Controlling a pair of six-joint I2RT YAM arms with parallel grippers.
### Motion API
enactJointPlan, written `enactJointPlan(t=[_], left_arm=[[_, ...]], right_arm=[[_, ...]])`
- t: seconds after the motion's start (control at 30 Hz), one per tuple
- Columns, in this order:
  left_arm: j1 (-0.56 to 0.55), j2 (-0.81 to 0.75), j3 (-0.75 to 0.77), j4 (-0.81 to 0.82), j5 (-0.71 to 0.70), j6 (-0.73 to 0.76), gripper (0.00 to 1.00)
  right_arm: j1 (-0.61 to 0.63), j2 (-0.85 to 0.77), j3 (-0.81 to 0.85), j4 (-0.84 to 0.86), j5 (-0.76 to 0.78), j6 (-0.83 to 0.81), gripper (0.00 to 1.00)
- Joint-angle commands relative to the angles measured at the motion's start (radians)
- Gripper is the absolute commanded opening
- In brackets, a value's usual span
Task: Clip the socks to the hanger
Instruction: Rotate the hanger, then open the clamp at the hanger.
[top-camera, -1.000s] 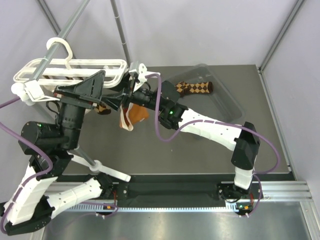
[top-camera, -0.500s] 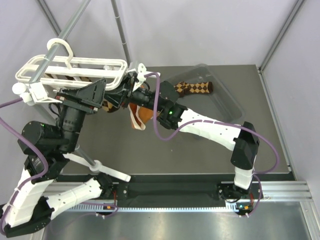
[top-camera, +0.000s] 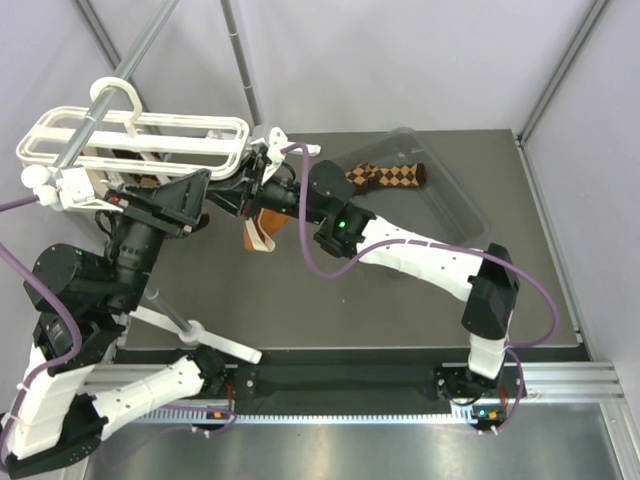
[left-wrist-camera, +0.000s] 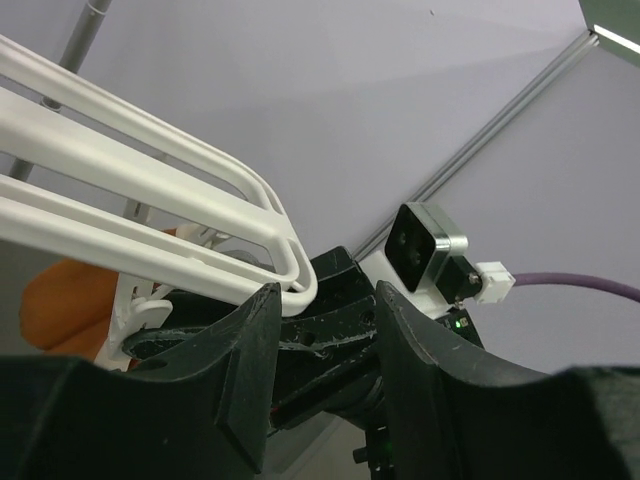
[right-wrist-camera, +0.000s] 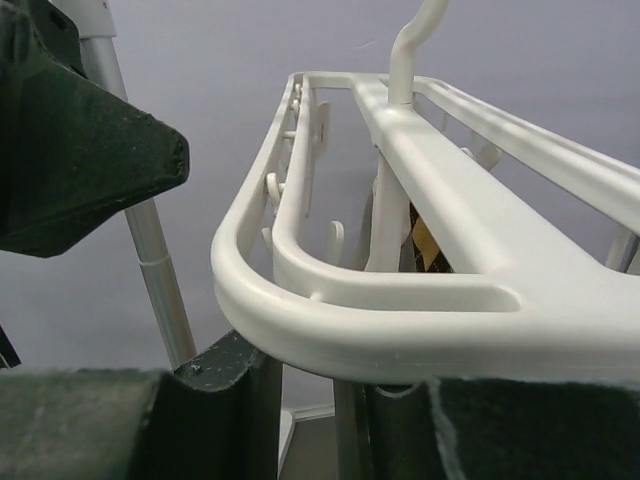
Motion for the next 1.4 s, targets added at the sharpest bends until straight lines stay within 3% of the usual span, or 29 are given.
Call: enactJointPlan(t=[0.0, 0.2, 0.5, 0.73, 1.0, 1.2, 1.37], left_arm=[[-0.002, -0.021, 0.021, -0.027, 0.05, 0.054, 0.47], [-0.002, -0.019, 0.004, -0.061, 0.151, 0.048, 0.47], [-0.002, -0.07, -0.089, 0.072, 0.363, 0.05, 0.52], [-0.002, -0.162, -0.217, 0.045, 0.173, -0.016, 0.51], [-0.002, -0.171, -0.26, 0.149, -0.055, -0.038, 0.51], [-0.002, -0.12, -0.329, 0.36, -0.018, -0.009, 0.58], [-0.002, -0.084, -0.32, 0.379, -0.005, 0.001, 0.61]], right_arm=[[-0.006, -0.066, 0.021, -0.047, -0.02, -0.019, 0.0], [-0.024, -0.092, 0.041, -0.124, -0.046, -0.007, 0.0], [-0.075, -0.127, 0.064, -0.214, -0.074, 0.05, 0.0], [-0.125, -0.127, 0.159, -0.369, -0.166, 0.111, 0.0], [-0.162, -0.107, 0.231, -0.474, -0.317, 0.191, 0.0], [-0.18, -0.11, 0.228, -0.481, -0.382, 0.235, 0.0], [-0.199, -0.105, 0.221, -0.441, -0.433, 0.288, 0.0]])
